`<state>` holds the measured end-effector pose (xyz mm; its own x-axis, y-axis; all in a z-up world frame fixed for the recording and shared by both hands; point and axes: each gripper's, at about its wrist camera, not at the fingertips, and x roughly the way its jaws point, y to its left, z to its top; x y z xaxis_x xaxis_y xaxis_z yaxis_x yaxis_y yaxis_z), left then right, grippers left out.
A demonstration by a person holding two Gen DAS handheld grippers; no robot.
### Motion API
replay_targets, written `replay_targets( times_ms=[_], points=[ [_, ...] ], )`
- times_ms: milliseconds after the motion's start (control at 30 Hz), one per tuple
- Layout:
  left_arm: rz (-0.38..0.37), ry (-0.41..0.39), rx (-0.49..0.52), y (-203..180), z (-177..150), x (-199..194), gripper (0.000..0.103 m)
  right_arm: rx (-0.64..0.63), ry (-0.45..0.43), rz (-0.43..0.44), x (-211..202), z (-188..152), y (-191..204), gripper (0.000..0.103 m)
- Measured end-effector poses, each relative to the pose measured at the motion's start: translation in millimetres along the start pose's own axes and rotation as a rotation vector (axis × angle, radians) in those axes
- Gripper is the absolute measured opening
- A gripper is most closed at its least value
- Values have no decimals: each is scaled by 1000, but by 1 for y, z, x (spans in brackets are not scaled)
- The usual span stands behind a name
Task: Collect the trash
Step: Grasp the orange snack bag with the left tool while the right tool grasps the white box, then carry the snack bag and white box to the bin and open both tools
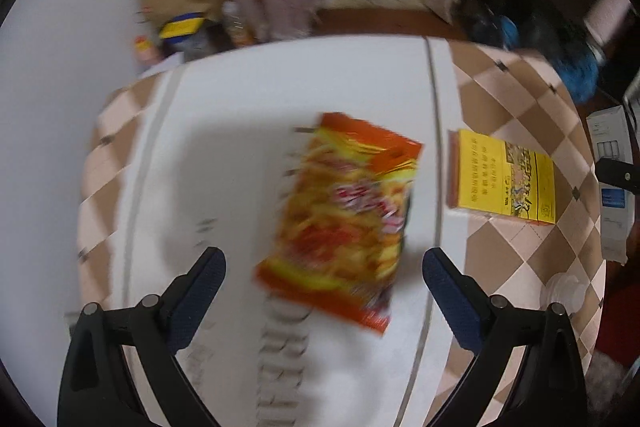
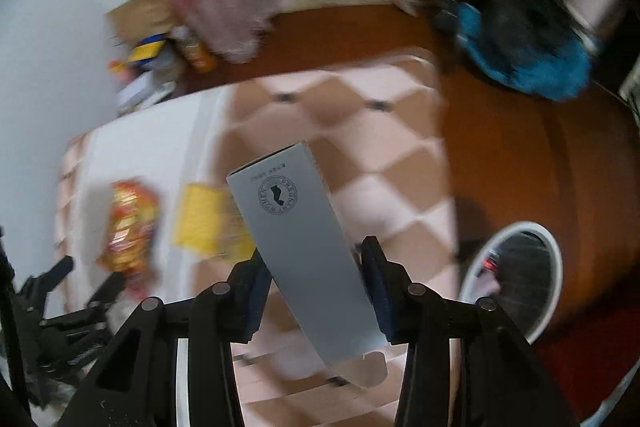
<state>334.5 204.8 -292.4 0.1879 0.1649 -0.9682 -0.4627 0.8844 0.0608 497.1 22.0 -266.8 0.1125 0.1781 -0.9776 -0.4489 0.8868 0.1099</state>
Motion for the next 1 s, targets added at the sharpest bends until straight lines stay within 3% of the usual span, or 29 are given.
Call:
replay_targets(
  times_ms=[133, 233, 267, 367, 433, 467, 500, 533, 567, 600, 800, 1000],
  points=[
    [-28, 45, 16, -6, 10, 23, 100, 36, 66, -10, 27, 5, -18, 46],
    [-55, 5, -29, 0, 13, 21, 96, 26, 121, -11, 43, 6, -18, 47],
    [-60, -5, -42, 2, 13, 20, 93, 18, 135, -13, 47, 4, -18, 52],
    [-24, -53, -48, 2, 10, 14, 63, -29, 144, -45, 56, 2, -16, 59],
    [-27, -66, -60, 3, 6, 11, 50, -58, 131, -68, 56, -2, -12, 59],
    [-10, -73, -63, 3, 5, 9, 32, -73, 123, -79, 57, -4, -10, 59],
    [-6, -80, -62, 3, 2, 7, 24, -81, 117, -86, 57, -6, -10, 59],
    [-1, -79, -65, 3, 0, 7, 22, -91, 107, -92, 57, -9, -8, 56],
    [4, -80, -66, 4, -2, 6, 16, -101, 94, -92, 55, -11, -7, 47],
    [18, -84, -71, 4, -5, 5, 14, -110, 79, -94, 52, -13, -6, 40],
    [51, -129, -129, 14, -31, -16, 9, -125, 8, -85, 29, -30, 2, 40],
    [84, -211, -192, 19, -62, -62, 9, -98, -70, -38, -12, -55, 7, 40]
  ],
)
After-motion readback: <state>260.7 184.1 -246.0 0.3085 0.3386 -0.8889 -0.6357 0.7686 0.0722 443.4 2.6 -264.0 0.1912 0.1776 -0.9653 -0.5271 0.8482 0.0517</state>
